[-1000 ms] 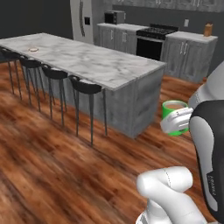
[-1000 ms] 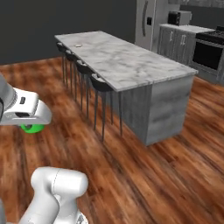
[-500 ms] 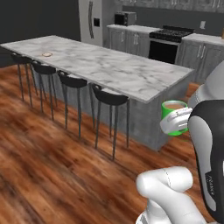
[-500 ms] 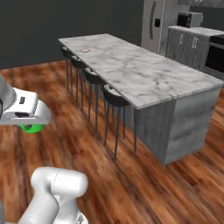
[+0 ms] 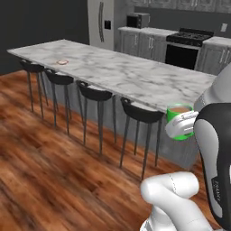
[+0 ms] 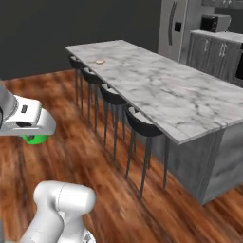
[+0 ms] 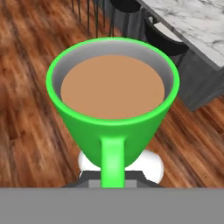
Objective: Pick the cup of tea, navigate to the dining table, and place it on the saucer.
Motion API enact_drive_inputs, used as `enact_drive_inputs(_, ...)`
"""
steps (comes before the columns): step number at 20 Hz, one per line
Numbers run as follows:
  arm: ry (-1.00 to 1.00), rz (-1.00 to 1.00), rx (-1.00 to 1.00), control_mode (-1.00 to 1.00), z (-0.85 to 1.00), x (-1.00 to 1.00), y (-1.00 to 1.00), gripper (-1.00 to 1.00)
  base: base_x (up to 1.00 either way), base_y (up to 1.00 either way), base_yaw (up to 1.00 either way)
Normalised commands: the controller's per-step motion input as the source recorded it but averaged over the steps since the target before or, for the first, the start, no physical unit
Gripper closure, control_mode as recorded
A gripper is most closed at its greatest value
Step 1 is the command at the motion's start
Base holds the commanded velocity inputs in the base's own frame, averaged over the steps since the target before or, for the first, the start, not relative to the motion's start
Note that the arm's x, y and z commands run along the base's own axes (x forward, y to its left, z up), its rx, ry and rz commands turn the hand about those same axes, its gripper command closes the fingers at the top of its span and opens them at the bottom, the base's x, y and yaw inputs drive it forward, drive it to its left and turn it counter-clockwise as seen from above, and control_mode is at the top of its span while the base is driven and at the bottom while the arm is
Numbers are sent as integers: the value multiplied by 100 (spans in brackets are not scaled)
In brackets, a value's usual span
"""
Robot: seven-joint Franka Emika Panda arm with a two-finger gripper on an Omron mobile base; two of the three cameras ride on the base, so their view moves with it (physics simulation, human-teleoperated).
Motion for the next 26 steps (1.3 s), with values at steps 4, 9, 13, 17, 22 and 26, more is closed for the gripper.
enact_drive_inputs(4,0,0,0,100,0,0,0,100,100,100,-7)
enact_drive_inputs(9,0,0,0,100,0,0,0,100,100,100,-7)
enact_drive_inputs(13,0,0,0,100,0,0,0,100,100,100,-7)
enact_drive_inputs(17,0,0,0,100,0,0,0,100,100,100,-8)
enact_drive_inputs(22,0,0,0,100,0,0,0,100,100,100,-12)
enact_drive_inputs(26,0,0,0,100,0,0,0,100,100,100,-19)
